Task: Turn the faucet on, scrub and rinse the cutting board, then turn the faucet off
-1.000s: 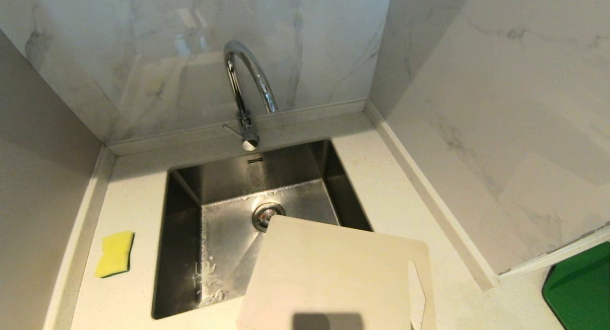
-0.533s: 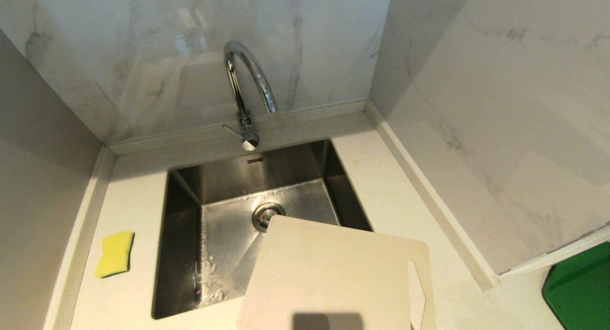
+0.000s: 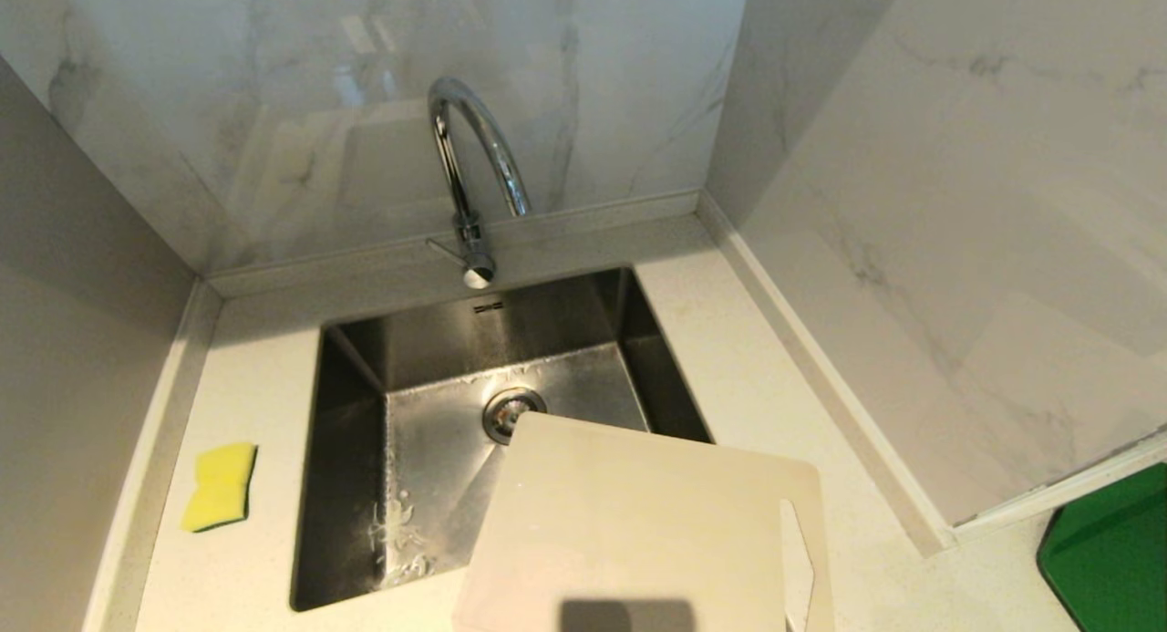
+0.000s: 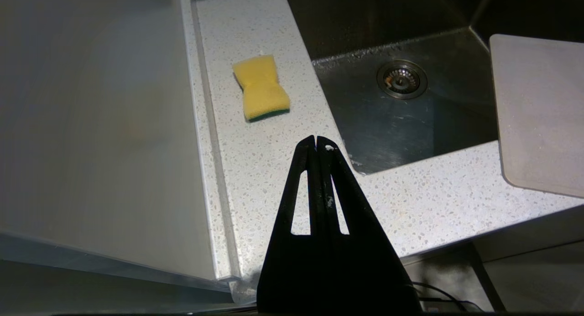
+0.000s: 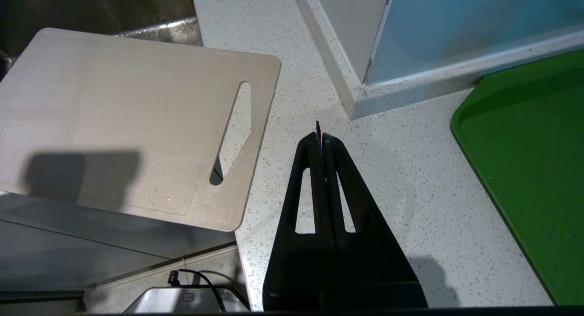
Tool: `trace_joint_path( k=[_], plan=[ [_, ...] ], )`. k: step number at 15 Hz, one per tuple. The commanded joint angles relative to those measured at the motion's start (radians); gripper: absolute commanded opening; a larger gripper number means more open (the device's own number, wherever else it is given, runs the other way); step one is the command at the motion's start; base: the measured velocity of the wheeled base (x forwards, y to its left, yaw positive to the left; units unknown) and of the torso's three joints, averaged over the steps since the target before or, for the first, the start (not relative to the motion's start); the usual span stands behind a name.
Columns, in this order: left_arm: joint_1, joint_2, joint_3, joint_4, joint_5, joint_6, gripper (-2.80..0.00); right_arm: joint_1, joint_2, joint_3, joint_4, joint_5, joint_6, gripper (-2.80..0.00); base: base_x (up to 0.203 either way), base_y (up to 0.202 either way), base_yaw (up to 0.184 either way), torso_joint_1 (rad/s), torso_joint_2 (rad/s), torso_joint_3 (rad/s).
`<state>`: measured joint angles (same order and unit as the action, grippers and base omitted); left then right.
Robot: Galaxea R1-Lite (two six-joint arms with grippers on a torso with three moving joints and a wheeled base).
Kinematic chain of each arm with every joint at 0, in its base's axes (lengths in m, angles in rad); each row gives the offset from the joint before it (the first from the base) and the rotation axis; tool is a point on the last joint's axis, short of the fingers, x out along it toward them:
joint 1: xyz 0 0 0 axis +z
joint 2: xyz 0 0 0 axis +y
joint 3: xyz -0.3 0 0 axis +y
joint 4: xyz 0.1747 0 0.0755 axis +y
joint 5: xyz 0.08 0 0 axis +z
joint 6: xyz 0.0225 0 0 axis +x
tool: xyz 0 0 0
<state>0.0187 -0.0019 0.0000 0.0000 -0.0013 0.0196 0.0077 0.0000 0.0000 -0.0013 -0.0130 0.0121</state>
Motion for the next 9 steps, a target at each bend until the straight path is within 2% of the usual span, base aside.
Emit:
trace_joint_path(
  k=[1,9],
  plan=[
    [0.000,-0.001,0.002,0.000,0.000,0.000,-2.80,0.000,-0.002,0.002,0.000,-0.001,-0.001,-2.80,0.000,0.000,0.000,0.000,0.00,0.000],
    [0.001,-0.001,0.002,0.000,0.000,0.000,-2.80,0.000,-0.002,0.002,-0.002,0.000,0.003,-2.80,0.000,0.000,0.000,0.000,0.00,0.000]
  ],
)
